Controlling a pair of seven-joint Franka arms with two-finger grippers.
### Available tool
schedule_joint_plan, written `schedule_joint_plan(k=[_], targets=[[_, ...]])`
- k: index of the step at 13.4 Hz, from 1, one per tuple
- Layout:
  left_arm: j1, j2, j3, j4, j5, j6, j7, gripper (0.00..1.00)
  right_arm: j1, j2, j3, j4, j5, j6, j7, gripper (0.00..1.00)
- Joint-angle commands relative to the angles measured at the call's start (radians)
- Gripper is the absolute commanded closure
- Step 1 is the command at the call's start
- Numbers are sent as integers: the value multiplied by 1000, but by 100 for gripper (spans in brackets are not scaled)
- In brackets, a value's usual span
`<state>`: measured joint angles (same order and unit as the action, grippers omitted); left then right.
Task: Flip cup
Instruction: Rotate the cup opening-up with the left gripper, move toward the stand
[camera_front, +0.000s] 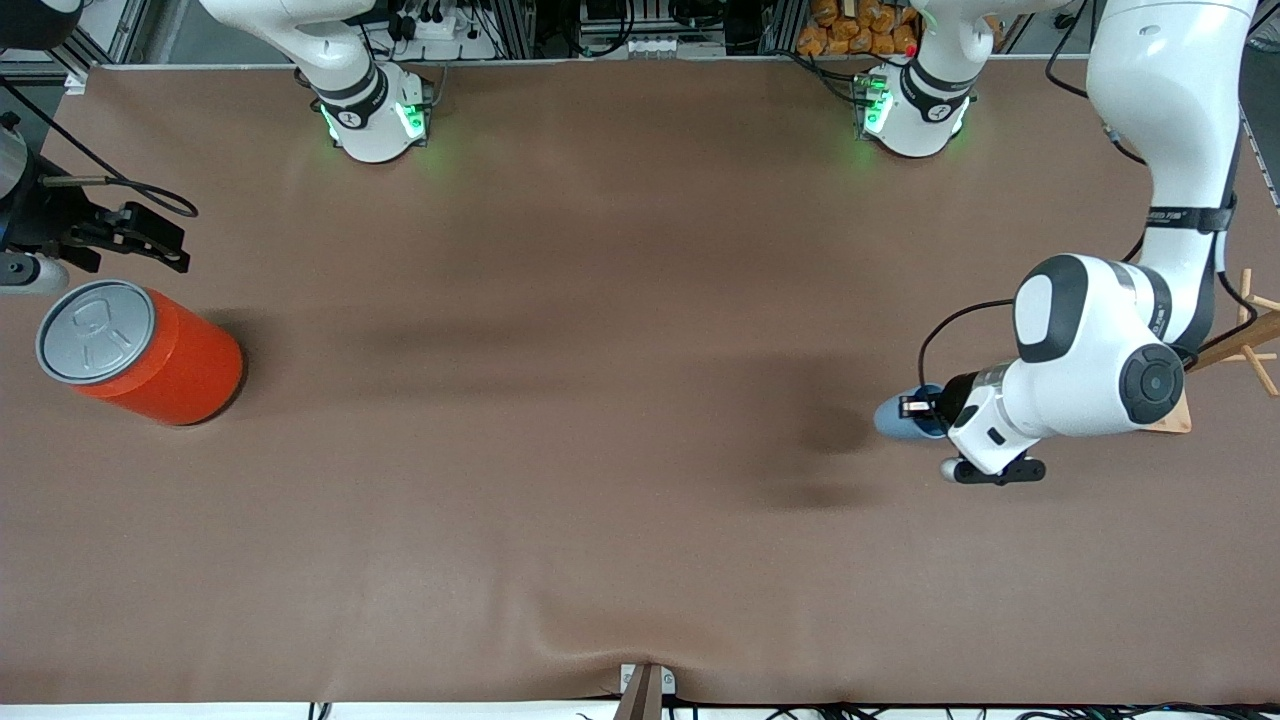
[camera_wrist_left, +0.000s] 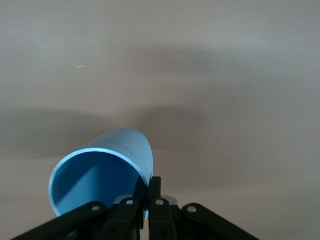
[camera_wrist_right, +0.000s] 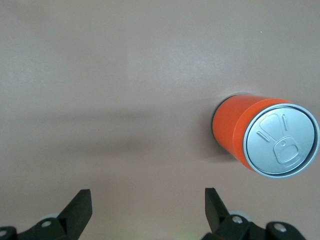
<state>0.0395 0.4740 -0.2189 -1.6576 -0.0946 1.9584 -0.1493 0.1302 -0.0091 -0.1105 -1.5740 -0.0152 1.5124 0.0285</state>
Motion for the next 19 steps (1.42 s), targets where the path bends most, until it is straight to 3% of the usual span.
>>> schedule_joint_plan(k=[1, 4, 8, 9, 10, 14, 19], targets=[[60, -44, -7, -99, 100, 31, -12, 100, -17, -8, -11, 28, 58, -40, 20, 0], [94, -44, -10, -200, 104, 174, -13, 100, -55, -8, -11, 52, 81, -101, 34, 0], [91, -38, -8, -205, 105, 175, -16, 98, -130, -6, -11, 52, 144, -104, 36, 0], [92, -38, -10, -202, 105, 174, -21, 57, -145, -6, -11, 52, 158, -110, 36, 0], [94, -41, -11, -197, 105, 166, -36, 1, -146, -5, -11, 52, 155, -112, 34, 0], [97, -98, -19, -128, 95, 41, -39, 0, -142, -8, -8, 49, 141, -130, 33, 0], [102, -140, -7, 123, 99, -253, -30, 0, -136, -11, -6, 54, 87, -167, 31, 0]])
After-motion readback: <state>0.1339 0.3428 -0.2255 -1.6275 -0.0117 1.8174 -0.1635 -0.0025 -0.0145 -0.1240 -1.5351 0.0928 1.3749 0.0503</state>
